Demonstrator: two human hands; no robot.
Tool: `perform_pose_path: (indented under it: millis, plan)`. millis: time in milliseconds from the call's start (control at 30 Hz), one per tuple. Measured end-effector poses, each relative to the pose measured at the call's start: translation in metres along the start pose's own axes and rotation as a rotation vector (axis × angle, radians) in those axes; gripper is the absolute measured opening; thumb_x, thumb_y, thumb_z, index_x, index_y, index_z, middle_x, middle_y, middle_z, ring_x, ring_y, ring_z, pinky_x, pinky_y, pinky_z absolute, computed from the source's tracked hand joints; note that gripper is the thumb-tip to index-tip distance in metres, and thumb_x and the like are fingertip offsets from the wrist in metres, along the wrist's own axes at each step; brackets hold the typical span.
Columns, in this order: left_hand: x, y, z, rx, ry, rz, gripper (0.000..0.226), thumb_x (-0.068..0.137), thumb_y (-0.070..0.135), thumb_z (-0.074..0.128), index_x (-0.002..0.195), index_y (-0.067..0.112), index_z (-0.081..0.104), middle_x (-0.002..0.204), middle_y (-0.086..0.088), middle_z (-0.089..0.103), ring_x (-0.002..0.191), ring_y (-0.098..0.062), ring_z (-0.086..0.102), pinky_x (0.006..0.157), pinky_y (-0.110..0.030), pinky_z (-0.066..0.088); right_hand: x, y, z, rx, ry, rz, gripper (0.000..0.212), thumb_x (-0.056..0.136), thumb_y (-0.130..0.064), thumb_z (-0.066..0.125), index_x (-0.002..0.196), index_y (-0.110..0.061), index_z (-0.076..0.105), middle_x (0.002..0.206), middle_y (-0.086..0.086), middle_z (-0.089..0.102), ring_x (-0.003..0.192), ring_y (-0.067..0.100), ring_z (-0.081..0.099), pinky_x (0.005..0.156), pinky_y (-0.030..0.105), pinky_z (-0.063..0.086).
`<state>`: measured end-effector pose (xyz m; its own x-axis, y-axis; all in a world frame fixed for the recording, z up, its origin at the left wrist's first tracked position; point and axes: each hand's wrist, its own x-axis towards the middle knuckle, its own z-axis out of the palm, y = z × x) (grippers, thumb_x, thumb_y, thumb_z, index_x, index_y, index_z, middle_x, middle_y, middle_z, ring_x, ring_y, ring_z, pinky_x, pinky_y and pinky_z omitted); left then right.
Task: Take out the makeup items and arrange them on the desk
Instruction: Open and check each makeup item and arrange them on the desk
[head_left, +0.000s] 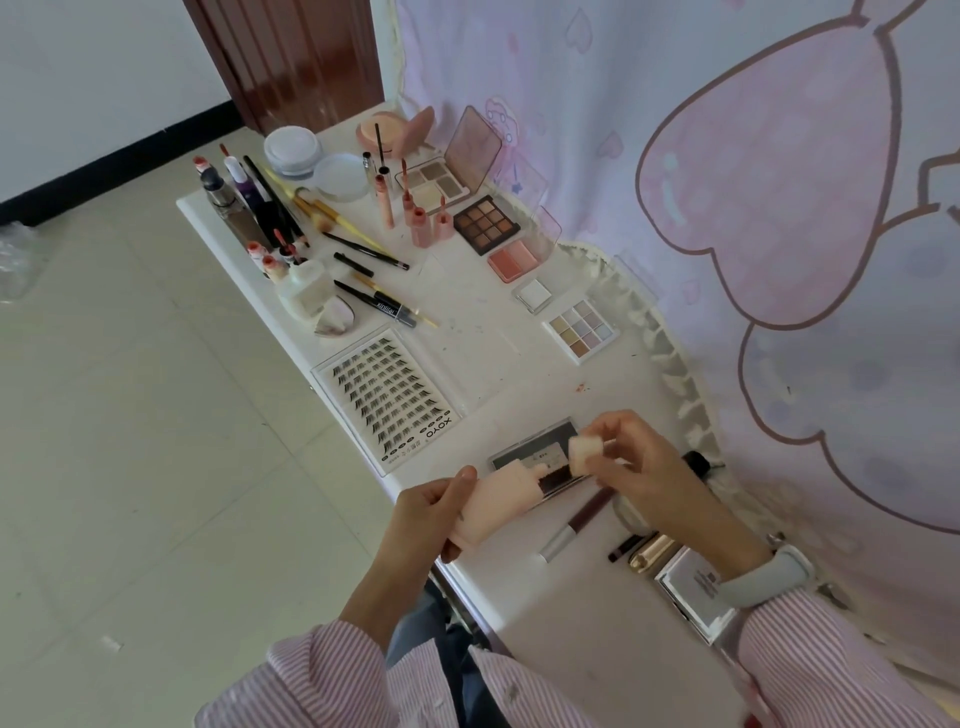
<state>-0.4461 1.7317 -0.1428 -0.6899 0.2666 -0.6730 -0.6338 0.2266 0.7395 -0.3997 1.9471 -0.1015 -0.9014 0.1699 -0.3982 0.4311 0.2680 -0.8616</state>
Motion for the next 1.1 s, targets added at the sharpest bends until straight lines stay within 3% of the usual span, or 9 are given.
perform_pose_path:
  millis: [100, 200, 333, 467, 567, 733, 800, 967, 1100]
  plan:
    - [-0.001, -0.001, -0.001, -0.031, -0.073, 0.005, 0.029, 0.086, 0.039, 0.056, 0.075, 0.017, 0.071, 0.047, 0.005, 0.055, 0.041, -0.008, 0.046, 0.041, -0.017, 0.039, 0.007, 0.009, -0.011, 0.127, 0.226, 0.046, 0.029, 0.091, -0.004, 0.049, 0.108, -0.027, 0.05, 0.106, -0.004, 0.053, 0.087, 0.013, 0.064, 0.071, 0.018, 0.054]
    - [0.0, 0.001, 0.006, -0.062, -0.154, 0.011, 0.019, 0.087, 0.032, 0.057, 0.089, 0.019, 0.07, 0.06, 0.003, 0.065, 0.05, -0.011, 0.056, 0.049, -0.02, 0.048, 0.019, 0.022, -0.017, 0.007, 0.391, 0.146, 0.035, 0.089, -0.004, 0.046, 0.121, -0.02, 0.048, 0.112, 0.0, 0.05, 0.095, 0.017, 0.059, 0.079, 0.028, 0.051]
    - [0.001, 0.005, 0.018, -0.116, -0.205, -0.001, 0.018, 0.087, 0.027, 0.058, 0.097, 0.014, 0.068, 0.08, -0.004, 0.07, 0.064, -0.018, 0.067, 0.057, -0.023, 0.053, 0.049, 0.023, -0.016, -0.099, 0.461, 0.153, 0.029, 0.09, -0.013, 0.05, 0.118, -0.016, 0.051, 0.1, -0.005, 0.052, 0.083, 0.008, 0.051, 0.067, 0.017, 0.04]
    - [0.003, 0.005, 0.021, -0.12, -0.205, 0.014, 0.024, 0.088, 0.023, 0.058, 0.109, 0.013, 0.061, 0.086, -0.007, 0.072, 0.071, -0.021, 0.069, 0.06, -0.025, 0.054, 0.083, 0.018, -0.01, -0.071, 0.412, 0.202, 0.027, 0.086, -0.011, 0.056, 0.112, -0.008, 0.06, 0.098, 0.004, 0.062, 0.089, 0.016, 0.056, 0.085, 0.031, 0.048]
    - [0.005, 0.006, 0.02, -0.133, -0.209, 0.028, 0.022, 0.089, 0.017, 0.057, 0.112, 0.017, 0.056, 0.087, -0.008, 0.073, 0.076, -0.024, 0.069, 0.062, -0.025, 0.054, 0.098, 0.013, 0.001, -0.044, 0.336, 0.186, 0.029, 0.085, -0.009, 0.058, 0.114, -0.006, 0.061, 0.081, 0.0, 0.062, 0.069, 0.011, 0.058, 0.073, 0.026, 0.051]
    - [0.008, 0.012, 0.023, -0.133, -0.209, 0.07, 0.024, 0.092, 0.007, 0.053, 0.111, 0.023, 0.052, 0.09, -0.007, 0.071, 0.076, -0.022, 0.069, 0.062, -0.026, 0.055, 0.1, 0.006, 0.007, -0.198, 0.357, 0.106, 0.032, 0.09, -0.018, 0.054, 0.12, -0.008, 0.056, 0.099, -0.001, 0.055, 0.086, 0.012, 0.052, 0.079, 0.025, 0.04]
    - [0.009, 0.015, 0.025, -0.134, -0.21, 0.093, 0.026, 0.092, 0.005, 0.052, 0.111, 0.024, 0.051, 0.089, -0.007, 0.07, 0.072, -0.021, 0.069, 0.063, -0.027, 0.056, 0.086, 0.005, 0.005, -0.124, 0.379, 0.098, 0.022, 0.091, -0.023, 0.052, 0.107, -0.011, 0.062, 0.093, -0.003, 0.06, 0.079, 0.009, 0.052, 0.074, 0.024, 0.04]
    - [0.016, 0.023, 0.039, -0.064, -0.197, 0.169, 0.022, 0.092, 0.007, 0.053, 0.111, 0.018, 0.055, 0.08, -0.005, 0.07, 0.062, -0.016, 0.065, 0.06, -0.027, 0.055, 0.044, 0.003, 0.008, 0.168, 0.013, 0.161, 0.004, 0.088, -0.026, 0.058, 0.091, -0.024, 0.06, 0.054, -0.016, 0.06, 0.048, -0.003, 0.049, 0.047, 0.013, 0.04]
    - [0.019, 0.03, 0.059, 0.144, -0.103, 0.314, 0.022, 0.09, 0.015, 0.056, 0.11, 0.023, 0.06, 0.084, 0.005, 0.069, 0.063, -0.003, 0.061, 0.059, -0.019, 0.049, 0.04, 0.006, 0.003, 0.271, 0.108, 0.16, 0.012, 0.085, -0.01, 0.061, 0.095, -0.014, 0.059, 0.076, -0.006, 0.065, 0.064, 0.005, 0.059, 0.053, 0.016, 0.046]
